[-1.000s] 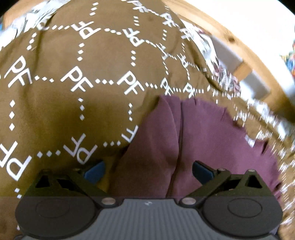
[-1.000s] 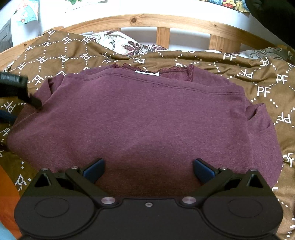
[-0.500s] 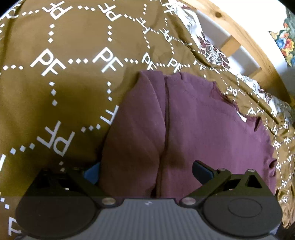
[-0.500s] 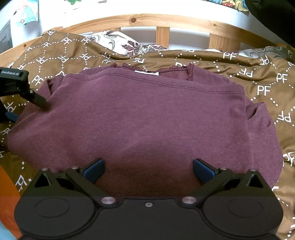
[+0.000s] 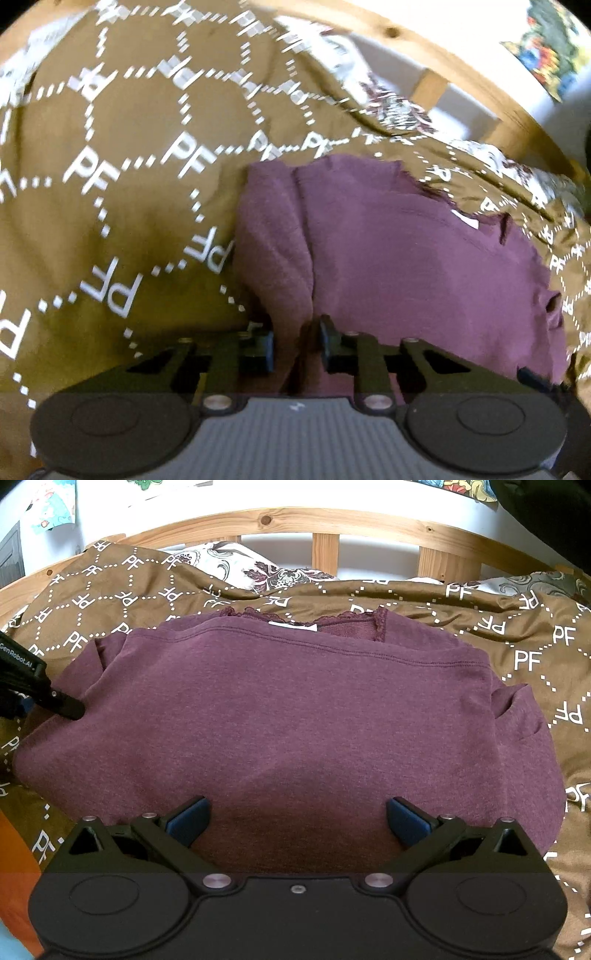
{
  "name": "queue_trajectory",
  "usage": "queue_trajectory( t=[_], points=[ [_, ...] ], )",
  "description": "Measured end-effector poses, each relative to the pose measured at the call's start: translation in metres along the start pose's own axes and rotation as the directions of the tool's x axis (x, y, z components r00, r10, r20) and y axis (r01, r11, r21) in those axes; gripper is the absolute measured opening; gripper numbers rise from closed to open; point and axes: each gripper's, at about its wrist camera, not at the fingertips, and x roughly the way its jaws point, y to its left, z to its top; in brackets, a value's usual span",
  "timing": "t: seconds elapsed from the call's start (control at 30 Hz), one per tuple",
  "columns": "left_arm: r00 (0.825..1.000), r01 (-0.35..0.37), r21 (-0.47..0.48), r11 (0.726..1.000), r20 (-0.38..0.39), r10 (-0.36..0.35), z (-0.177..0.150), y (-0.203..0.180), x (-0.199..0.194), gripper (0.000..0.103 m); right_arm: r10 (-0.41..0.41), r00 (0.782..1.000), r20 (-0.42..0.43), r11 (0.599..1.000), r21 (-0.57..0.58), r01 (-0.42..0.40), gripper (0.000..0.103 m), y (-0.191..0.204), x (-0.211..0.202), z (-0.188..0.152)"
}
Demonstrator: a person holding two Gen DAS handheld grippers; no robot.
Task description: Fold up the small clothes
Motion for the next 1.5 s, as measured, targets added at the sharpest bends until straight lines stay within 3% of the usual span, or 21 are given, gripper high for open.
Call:
queue_trajectory(
  t=[0.1, 0.2, 0.33, 0.43, 0.57, 0.7, 0.9, 1.0, 1.07, 1.13, 1.37, 1.5],
  points=[
    [0.999, 0.033, 0.004, 0.999, 0.011, -0.033, 0.004, -0.010, -0.007, 0.021, 0.002, 1.000, -0.011, 1.000, -0.004, -0.002, 0.102, -0.004, -0.007, 0.004],
    [0.995, 0.091, 0.004, 0.996, 0.031, -0.091, 0.014, -0.029, -0.019, 0.020, -0.060, 0.997, 0.049, 0.998, -0.007, 0.061, 0.102, -0.013, -0.028, 0.010],
    [0.995, 0.067, 0.120, 0.991, 0.062, -0.075, 0.016, -0.086, -0.028, 0.019, -0.137, 0.986, 0.090, 0.990, 0.044, 0.133, 0.102, -0.038, -0.054, 0.018],
    [0.993, 0.065, 0.220, 0.973, 0.080, -0.085, 0.018, -0.140, -0.035, 0.019, -0.145, 0.986, 0.088, 0.979, 0.157, 0.129, 0.102, -0.069, -0.067, 0.022],
    [0.995, 0.048, 0.346, 0.937, 0.070, -0.077, 0.003, -0.211, -0.031, 0.019, -0.161, 0.982, 0.099, 0.938, 0.325, 0.121, 0.102, -0.119, -0.086, 0.021],
    [0.996, 0.071, 0.417, 0.906, 0.012, -0.084, -0.023, -0.261, -0.010, 0.019, -0.204, 0.974, 0.102, 0.883, 0.450, 0.137, 0.102, -0.163, -0.102, 0.013],
    [0.997, 0.070, 0.490, 0.869, -0.055, -0.049, -0.062, -0.288, 0.019, 0.017, -0.254, 0.964, 0.076, 0.829, 0.531, 0.177, 0.103, -0.202, -0.111, -0.002],
    [0.995, 0.098, 0.510, 0.855, -0.034, -0.094, -0.073, -0.292, 0.010, 0.040, -0.249, 0.967, 0.060, 0.828, 0.530, 0.180, 0.103, -0.207, -0.108, -0.005],
    [0.985, 0.163, 0.510, 0.844, -0.031, -0.171, -0.075, -0.290, -0.006, 0.069, -0.234, 0.970, 0.062, 0.834, 0.525, 0.168, 0.102, -0.205, -0.105, -0.005],
    [0.973, 0.210, 0.521, 0.828, -0.023, -0.232, -0.076, -0.288, -0.022, 0.079, -0.220, 0.973, 0.070, 0.841, 0.520, 0.153, 0.102, -0.202, -0.103, -0.002],
    [0.933, 0.251, 0.593, 0.765, 0.062, -0.354, -0.092, -0.277, -0.081, 0.098, -0.188, 0.981, 0.053, 0.835, 0.534, 0.131, 0.102, -0.200, -0.096, -0.003],
    [0.921, 0.157, 0.632, 0.759, 0.185, -0.344, -0.100, -0.253, -0.100, 0.102, -0.097, 0.991, 0.089, 0.803, 0.595, 0.026, 0.102, -0.201, -0.092, -0.007]
  ],
)
